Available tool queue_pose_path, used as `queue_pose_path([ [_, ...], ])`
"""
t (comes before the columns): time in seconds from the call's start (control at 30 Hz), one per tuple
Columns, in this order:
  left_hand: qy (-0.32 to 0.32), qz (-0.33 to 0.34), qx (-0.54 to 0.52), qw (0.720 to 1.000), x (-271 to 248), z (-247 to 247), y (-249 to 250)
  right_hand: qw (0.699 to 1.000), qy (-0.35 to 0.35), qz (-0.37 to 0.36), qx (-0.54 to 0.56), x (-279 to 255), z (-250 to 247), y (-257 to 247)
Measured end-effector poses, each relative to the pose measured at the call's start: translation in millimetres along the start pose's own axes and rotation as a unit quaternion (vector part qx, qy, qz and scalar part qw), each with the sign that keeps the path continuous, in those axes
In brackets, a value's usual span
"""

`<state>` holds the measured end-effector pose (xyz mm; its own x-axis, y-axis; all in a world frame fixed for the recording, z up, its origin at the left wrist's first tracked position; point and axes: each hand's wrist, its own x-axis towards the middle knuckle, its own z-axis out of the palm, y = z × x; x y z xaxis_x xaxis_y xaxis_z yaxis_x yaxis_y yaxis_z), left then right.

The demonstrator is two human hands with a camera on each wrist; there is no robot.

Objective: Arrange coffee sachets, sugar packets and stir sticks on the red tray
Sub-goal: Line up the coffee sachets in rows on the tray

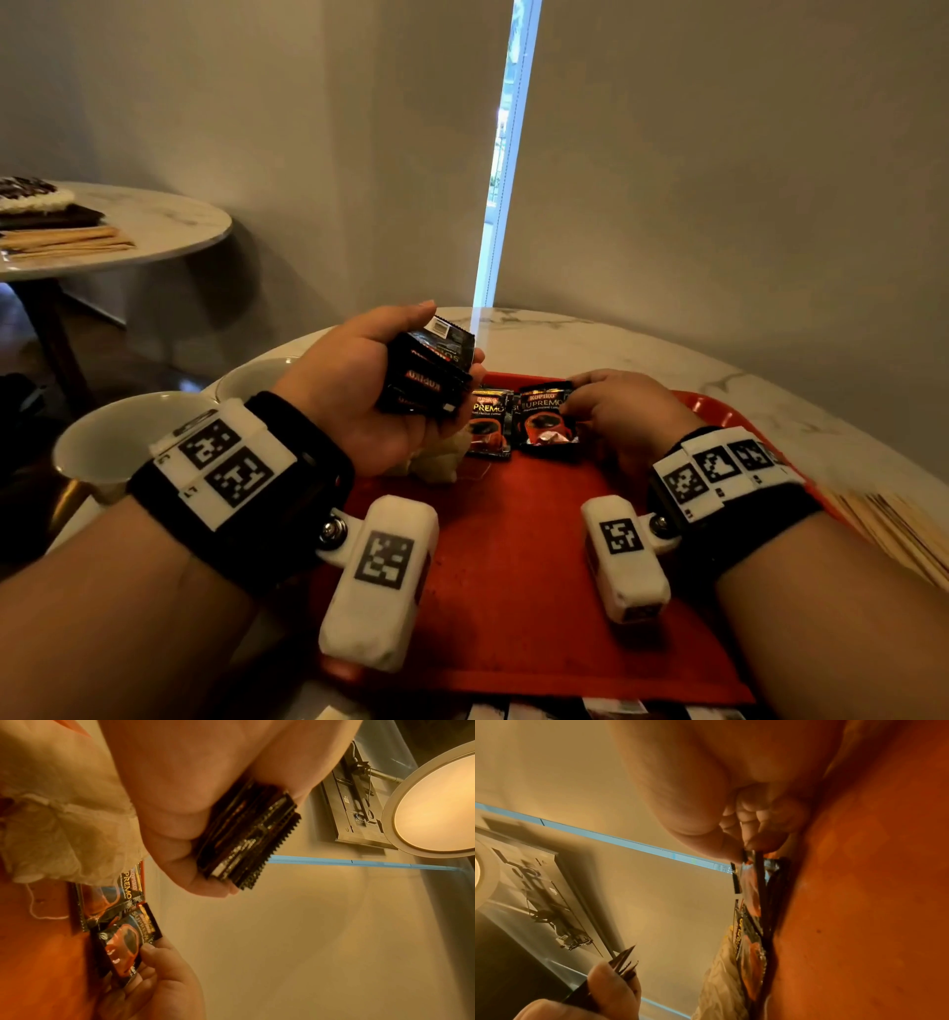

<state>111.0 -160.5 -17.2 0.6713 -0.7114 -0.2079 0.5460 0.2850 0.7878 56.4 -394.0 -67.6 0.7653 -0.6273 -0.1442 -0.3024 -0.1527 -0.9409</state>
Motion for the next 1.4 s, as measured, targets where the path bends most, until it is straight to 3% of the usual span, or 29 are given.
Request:
queue_pose_path([
  [0.33, 0.003, 0.001, 0.008, 1.000, -0.9, -0.2, -0.7, 0.999, -0.010, 0.025, -0.037, 0.4, -4.3, 1.9],
  [1.4, 0.022, -0.005, 0.046, 0.999, -3.2, 0.9, -0.7, 0.997, -0.005, 0.011, -0.072, -3.8, -3.3, -2.2],
])
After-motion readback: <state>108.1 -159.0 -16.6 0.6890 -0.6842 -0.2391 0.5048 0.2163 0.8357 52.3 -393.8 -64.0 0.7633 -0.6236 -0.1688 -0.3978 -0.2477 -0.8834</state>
